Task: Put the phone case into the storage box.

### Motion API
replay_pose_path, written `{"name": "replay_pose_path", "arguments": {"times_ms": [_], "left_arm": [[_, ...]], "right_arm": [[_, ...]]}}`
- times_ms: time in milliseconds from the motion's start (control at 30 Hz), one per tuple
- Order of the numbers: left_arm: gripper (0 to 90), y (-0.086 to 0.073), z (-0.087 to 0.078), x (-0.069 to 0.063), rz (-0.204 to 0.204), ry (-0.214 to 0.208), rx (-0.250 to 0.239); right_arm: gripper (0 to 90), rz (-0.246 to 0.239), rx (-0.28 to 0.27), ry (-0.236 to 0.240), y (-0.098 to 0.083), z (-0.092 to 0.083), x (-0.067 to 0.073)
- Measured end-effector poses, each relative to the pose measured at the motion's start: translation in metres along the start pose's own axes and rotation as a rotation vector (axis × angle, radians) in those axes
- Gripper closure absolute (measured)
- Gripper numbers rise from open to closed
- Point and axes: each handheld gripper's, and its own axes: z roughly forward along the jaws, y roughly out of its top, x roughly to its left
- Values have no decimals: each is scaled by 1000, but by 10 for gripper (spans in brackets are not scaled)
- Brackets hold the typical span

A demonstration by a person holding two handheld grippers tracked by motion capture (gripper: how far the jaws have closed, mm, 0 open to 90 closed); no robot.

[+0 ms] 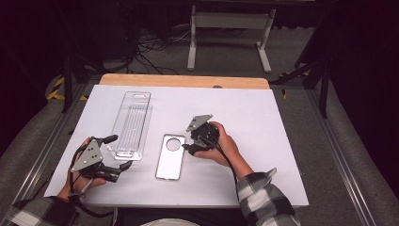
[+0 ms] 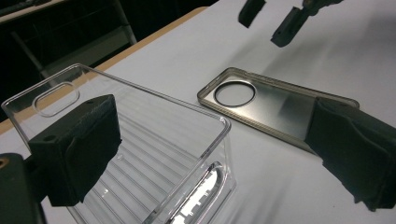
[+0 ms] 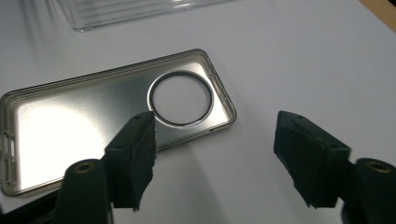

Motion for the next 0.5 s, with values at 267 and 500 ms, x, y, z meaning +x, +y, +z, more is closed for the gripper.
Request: {"name": "replay_pose_path", "arguments": {"times_ms": [267, 500], "left_arm": [[35, 0, 0, -1, -3, -10, 0], [38, -2, 1, -1, -2, -17, 6]], "right_arm": [[207, -40, 114, 26, 27, 31, -18], [498, -68, 254, 81, 42, 61, -28]]}}
